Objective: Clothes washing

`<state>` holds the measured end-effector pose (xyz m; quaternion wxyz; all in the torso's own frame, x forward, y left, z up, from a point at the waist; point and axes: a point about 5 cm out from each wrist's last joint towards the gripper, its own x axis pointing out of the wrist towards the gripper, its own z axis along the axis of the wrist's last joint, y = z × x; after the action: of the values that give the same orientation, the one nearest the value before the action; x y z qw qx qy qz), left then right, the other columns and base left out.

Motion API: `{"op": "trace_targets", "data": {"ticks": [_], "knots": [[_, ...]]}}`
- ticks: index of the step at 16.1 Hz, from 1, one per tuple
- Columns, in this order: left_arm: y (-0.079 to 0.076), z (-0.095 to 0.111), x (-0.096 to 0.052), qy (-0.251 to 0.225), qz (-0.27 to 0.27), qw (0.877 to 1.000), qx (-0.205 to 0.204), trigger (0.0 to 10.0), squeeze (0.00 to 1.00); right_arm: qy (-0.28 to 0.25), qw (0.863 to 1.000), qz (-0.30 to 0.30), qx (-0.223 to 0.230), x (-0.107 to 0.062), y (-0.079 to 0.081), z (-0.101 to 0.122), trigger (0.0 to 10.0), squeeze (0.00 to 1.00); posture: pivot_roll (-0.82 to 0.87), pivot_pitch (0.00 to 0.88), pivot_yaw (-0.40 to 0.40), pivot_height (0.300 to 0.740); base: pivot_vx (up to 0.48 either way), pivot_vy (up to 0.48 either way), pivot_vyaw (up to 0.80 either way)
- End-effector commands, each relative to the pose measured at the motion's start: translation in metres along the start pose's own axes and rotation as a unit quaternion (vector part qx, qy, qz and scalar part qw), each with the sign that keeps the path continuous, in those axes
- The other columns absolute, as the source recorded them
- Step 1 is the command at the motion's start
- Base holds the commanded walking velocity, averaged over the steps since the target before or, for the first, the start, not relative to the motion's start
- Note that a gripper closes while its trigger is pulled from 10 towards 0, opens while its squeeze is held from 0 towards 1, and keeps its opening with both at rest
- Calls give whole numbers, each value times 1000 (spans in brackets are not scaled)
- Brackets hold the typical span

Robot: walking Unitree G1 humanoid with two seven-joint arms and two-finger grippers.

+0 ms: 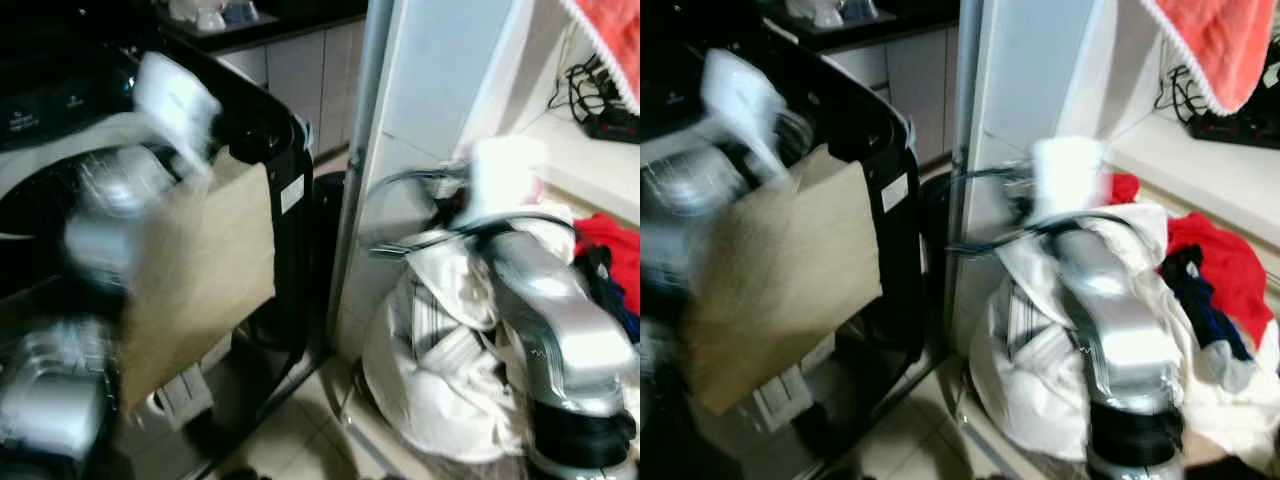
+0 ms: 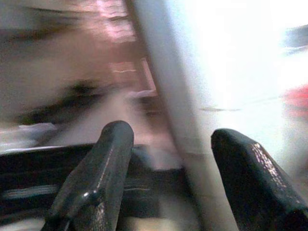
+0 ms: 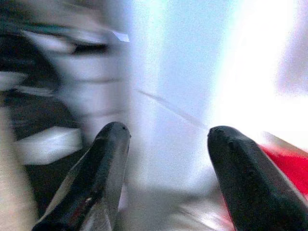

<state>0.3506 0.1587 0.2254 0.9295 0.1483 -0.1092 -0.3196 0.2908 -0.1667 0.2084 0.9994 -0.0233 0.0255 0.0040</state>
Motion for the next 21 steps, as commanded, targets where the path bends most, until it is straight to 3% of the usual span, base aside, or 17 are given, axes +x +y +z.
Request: {"op": "trace_targets", "data": {"ticks": [1,3,6,9,12,13,16,21], "knots": [[-11,8,2,-16,-48,999,-8,10000,0,17,999,-44,2,-1,-13,-5,10000,1000,-73,0,14,740,0,0,0],[-40,7,-2,-36,-86,994,-65,10000,0,52,992,-119,-7,-7,-41,-19,10000,1000,-79,0,12,740,0,0,0],[-66,15,-8,-52,-141,980,-128,10000,0,93,976,-198,1,-19,-76,-33,10000,1000,-80,0,5,740,0,0,0],[-81,19,-15,-51,-183,970,-149,10000,0,130,964,-231,26,-28,-93,-45,10000,1000,-81,0,-1,740,0,0,0],[-90,22,-22,-43,-209,964,-161,10000,0,162,952,-253,52,-38,-98,-58,10000,1000,-79,0,-5,740,0,0,0],[-94,25,-25,-39,-223,959,-169,10000,0,173,949,-256,61,-41,-98,-62,10000,0,-79,0,-5,740,0,0,0],[-101,28,-30,-27,-254,949,-183,10000,0,193,943,-260,79,-46,-101,-70,10000,0,-78,0,-8,740,0,0,0],[-102,32,-32,-21,-262,947,-185,10000,0,214,937,-262,84,-45,-120,-81,10000,0,-77,0,-8,740,0,0,0]]}}
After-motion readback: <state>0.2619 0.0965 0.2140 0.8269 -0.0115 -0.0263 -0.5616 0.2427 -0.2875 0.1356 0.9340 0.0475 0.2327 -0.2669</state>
